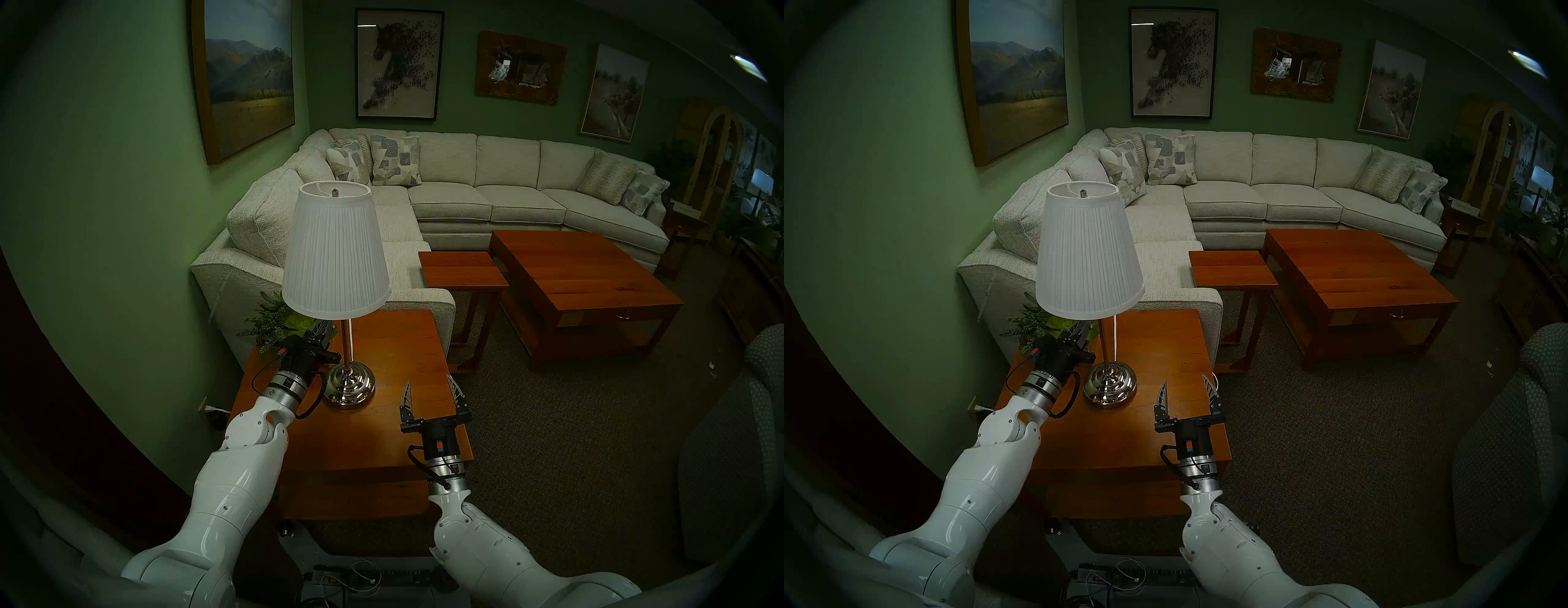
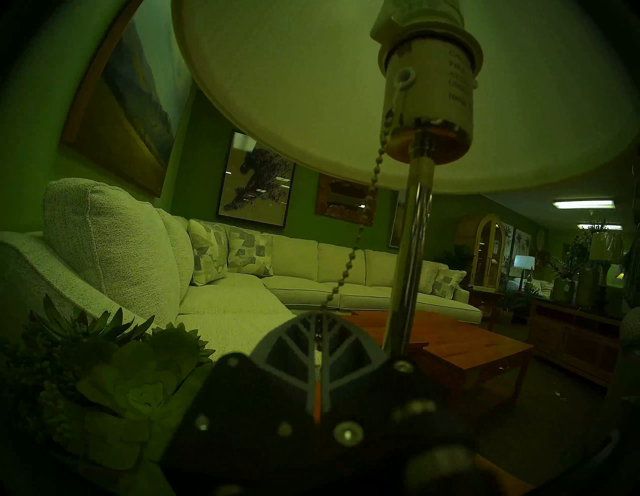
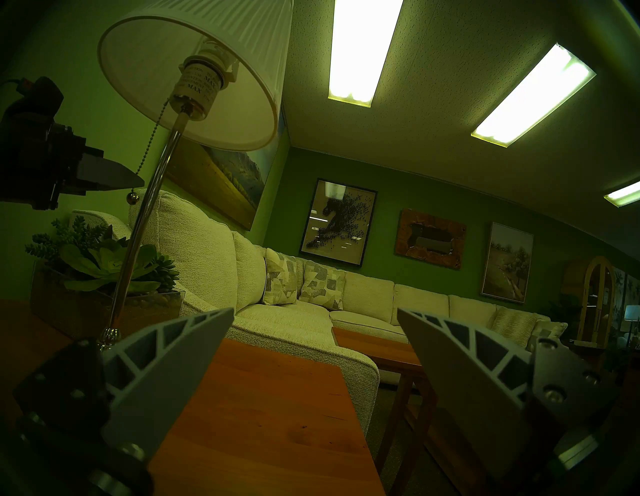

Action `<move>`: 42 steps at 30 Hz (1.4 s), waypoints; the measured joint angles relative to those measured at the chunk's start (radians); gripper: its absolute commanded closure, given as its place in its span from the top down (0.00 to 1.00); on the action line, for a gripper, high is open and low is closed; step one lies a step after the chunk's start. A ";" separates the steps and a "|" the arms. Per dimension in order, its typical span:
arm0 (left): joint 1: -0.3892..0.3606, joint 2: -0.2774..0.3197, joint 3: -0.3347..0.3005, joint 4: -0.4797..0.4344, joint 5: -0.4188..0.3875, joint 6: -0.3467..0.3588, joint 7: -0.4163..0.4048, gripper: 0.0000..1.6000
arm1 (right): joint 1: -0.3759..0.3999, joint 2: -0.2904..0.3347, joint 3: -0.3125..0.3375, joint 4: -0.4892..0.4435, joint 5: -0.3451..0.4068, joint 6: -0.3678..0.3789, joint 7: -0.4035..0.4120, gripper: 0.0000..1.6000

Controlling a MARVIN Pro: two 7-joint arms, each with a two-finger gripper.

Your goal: Pull on string to turn on lamp

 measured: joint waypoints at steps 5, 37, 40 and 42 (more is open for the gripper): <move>0.004 0.008 -0.001 -0.001 0.001 -0.001 -0.012 0.00 | 0.000 0.000 0.000 0.000 0.000 0.000 0.000 1.00; 0.053 0.034 0.017 0.034 -0.008 -0.065 -0.074 0.00 | 0.000 0.000 0.000 -0.001 0.000 0.000 0.000 1.00; 0.051 0.036 0.015 0.031 -0.007 -0.063 -0.066 0.00 | 0.000 0.000 0.000 -0.001 0.000 0.000 0.000 1.00; 0.050 0.041 0.014 0.028 -0.007 -0.061 -0.063 0.00 | 0.000 0.000 0.000 -0.001 0.000 0.000 0.000 1.00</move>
